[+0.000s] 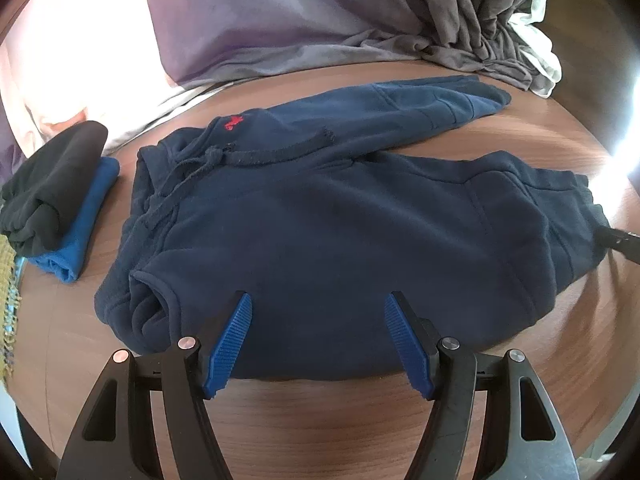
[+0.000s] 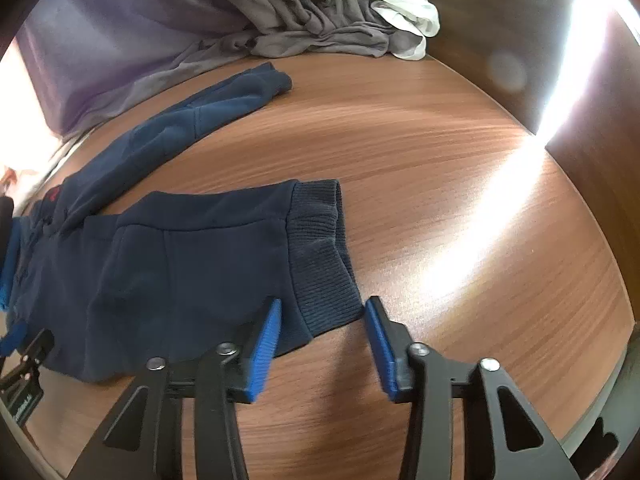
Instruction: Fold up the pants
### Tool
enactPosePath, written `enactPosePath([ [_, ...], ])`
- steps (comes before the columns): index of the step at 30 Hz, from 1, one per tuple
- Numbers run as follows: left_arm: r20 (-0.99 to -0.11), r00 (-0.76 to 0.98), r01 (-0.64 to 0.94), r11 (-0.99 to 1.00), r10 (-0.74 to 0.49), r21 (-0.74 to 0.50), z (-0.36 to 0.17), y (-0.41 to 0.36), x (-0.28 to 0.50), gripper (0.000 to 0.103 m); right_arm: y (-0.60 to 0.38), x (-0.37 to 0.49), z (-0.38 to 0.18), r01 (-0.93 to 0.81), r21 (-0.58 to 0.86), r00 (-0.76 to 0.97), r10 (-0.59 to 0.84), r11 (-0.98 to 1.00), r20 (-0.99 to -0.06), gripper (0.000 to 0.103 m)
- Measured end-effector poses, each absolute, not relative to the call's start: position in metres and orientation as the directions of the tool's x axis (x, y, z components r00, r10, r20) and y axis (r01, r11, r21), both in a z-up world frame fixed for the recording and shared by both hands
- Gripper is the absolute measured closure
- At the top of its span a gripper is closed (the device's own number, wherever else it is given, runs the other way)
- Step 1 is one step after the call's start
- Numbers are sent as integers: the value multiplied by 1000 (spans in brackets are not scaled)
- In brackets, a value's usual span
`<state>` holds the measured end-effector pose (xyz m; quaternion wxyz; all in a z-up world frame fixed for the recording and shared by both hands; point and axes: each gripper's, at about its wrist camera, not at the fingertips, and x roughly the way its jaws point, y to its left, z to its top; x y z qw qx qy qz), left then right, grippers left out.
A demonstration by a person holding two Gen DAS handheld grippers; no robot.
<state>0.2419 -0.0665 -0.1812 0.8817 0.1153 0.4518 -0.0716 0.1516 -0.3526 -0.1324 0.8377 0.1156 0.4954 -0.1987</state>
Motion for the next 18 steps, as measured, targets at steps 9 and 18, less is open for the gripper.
enactPosePath([
  [9,-820,572,207,961,35,185,-190,-74,240,34,-357,142,-112,460,-145,444,-368,876,-817,103],
  [18,-815,577,201,958,53,204,-190,-76,240,32,-366,132,-114,463,42,508,-226,885,-831,63],
])
